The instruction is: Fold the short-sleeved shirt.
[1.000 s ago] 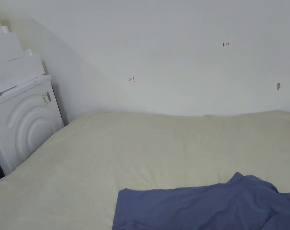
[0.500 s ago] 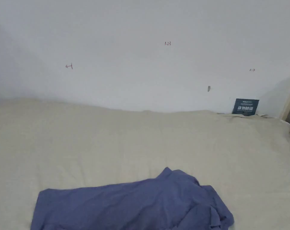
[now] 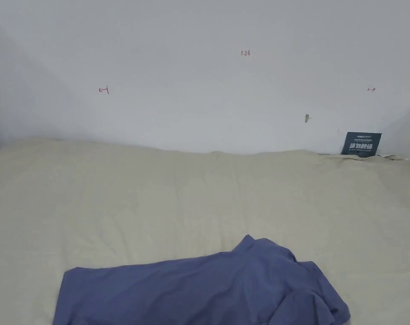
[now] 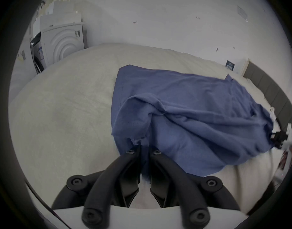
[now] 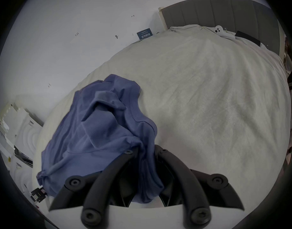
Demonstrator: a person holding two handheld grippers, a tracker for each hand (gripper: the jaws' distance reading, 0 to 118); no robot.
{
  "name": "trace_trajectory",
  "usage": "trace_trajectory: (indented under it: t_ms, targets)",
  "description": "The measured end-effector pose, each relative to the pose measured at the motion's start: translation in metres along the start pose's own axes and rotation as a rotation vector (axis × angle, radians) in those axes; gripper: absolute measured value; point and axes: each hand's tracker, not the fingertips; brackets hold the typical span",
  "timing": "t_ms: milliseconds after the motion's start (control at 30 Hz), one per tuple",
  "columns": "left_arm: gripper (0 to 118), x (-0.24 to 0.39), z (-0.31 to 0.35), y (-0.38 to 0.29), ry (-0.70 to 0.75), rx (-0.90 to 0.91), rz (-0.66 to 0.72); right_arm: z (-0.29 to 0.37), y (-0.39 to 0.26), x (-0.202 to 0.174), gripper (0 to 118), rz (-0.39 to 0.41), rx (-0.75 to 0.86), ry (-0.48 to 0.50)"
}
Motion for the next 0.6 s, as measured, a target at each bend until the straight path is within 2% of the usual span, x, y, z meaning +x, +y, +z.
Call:
trace_trajectory:
  t_ms: [67,167,267,467,533,600]
  targets:
    - [6,-0.016,0.014,0.006,-0.137,0.023,0.123,0.014,0.009,0.006,10,-0.033,0.017,0.046]
    - [6,-0.023,0.041,0.012,-0.078,0.063,0.081,0.039,0.019,0.009,9,-0.009,0.03,0.073]
    - [6,-0.04,0.074,0.011,-0.14,0.081,0.154,0.072,0.022,0.007,9,0.027,0.06,0.078]
    - [6,-0.059,0.123,-0.036,-0.115,0.039,0.102,0.128,-0.009,0.018,9,0.131,0.036,0.066]
    - [6,-0.064,0.126,-0.056,-0.117,-0.015,0.09,0.133,-0.026,0.022,9,0.152,-0.003,0.052]
    - [6,-0.064,0.123,-0.072,-0.113,-0.051,0.077,0.129,-0.042,0.024,9,0.208,-0.017,0.028]
